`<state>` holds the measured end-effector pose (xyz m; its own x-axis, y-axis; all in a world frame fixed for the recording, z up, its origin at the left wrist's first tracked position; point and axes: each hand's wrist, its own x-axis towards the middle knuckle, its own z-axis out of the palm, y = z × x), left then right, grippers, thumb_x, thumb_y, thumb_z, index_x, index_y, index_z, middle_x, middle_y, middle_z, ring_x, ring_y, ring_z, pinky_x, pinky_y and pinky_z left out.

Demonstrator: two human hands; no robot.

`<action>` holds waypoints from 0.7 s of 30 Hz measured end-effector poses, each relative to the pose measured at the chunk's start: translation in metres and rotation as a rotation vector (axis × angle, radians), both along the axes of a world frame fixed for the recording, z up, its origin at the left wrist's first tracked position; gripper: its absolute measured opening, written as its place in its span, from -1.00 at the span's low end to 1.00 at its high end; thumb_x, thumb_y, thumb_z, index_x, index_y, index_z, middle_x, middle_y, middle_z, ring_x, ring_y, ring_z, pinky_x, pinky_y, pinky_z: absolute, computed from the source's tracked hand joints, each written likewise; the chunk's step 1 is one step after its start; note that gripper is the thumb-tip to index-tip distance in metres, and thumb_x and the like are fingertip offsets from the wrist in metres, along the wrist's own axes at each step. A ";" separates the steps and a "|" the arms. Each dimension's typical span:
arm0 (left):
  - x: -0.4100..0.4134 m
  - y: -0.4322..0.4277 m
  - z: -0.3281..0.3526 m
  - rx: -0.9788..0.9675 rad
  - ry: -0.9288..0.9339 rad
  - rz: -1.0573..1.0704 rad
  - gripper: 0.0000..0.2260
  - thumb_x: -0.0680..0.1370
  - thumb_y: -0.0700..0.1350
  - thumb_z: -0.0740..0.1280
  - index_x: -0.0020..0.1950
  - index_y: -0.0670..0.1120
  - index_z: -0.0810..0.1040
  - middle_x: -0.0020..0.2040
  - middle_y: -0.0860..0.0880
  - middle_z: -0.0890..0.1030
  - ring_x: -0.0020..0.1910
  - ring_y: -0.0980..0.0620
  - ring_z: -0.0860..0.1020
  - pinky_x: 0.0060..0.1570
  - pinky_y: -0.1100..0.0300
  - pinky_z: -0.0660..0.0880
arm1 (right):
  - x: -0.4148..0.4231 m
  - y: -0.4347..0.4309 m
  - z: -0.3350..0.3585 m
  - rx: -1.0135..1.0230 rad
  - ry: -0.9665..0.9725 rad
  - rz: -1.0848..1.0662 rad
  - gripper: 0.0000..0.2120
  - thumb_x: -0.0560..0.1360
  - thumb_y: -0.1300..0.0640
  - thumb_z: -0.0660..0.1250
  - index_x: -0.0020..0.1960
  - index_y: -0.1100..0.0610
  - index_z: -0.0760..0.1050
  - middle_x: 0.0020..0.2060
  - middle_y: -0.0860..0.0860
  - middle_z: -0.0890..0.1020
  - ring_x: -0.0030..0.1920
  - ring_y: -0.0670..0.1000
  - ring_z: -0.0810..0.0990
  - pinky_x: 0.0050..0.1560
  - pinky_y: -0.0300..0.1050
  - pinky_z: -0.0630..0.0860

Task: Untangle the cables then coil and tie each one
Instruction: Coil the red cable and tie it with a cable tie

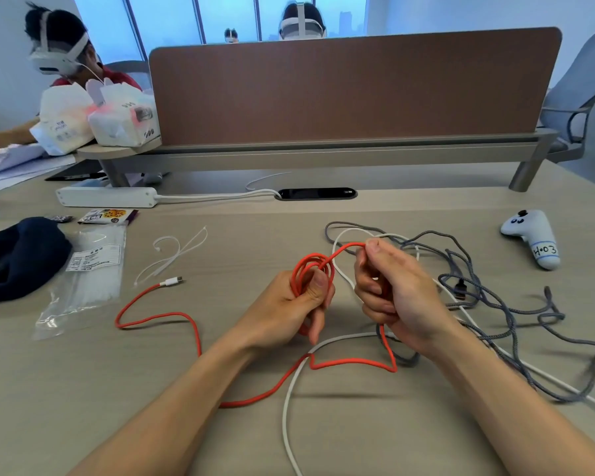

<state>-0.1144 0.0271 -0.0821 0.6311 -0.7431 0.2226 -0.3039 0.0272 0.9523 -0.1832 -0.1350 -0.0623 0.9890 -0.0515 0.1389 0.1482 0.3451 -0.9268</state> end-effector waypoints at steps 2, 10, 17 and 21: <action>0.000 -0.002 -0.001 -0.112 0.089 0.016 -0.54 0.46 0.35 0.18 -0.26 -0.06 0.39 -0.65 0.04 0.37 -0.59 0.05 0.37 -0.37 0.23 0.42 | 0.001 0.000 0.000 0.024 0.014 -0.048 -0.76 0.51 0.00 0.26 -0.24 0.12 0.34 -0.47 0.00 0.24 -0.60 -0.13 0.10 -0.58 -0.38 0.02; -0.002 -0.004 0.007 -0.372 0.467 0.166 -0.71 0.48 0.10 0.17 -0.22 -0.13 0.32 -0.59 0.00 0.19 -0.69 0.12 0.14 -0.58 0.34 0.25 | 0.002 0.007 -0.008 -0.148 0.035 -0.052 -0.81 0.57 0.03 0.15 -0.13 0.11 0.41 -0.45 0.03 0.32 -0.59 -0.06 0.22 -0.61 -0.36 0.15; -0.013 -0.014 -0.002 -0.315 0.420 0.151 -0.76 0.50 0.08 0.20 -0.04 -0.09 0.44 -0.54 -0.01 0.20 -0.66 0.11 0.13 -0.57 0.30 0.27 | 0.003 0.016 -0.009 -0.230 0.123 0.014 -0.68 0.53 -0.09 0.14 -0.26 0.11 0.40 -0.57 0.03 0.30 -0.62 -0.11 0.13 -0.60 -0.39 0.08; -0.014 -0.015 -0.006 -0.287 0.348 0.177 -0.71 0.47 0.09 0.32 -0.20 -0.15 0.47 -0.54 -0.06 0.21 -0.66 0.10 0.16 -0.60 0.28 0.27 | 0.003 0.021 -0.011 -0.293 0.188 -0.001 -0.62 0.59 -0.03 0.14 -0.31 0.14 0.42 -0.61 0.02 0.31 -0.65 -0.11 0.13 -0.62 -0.39 0.09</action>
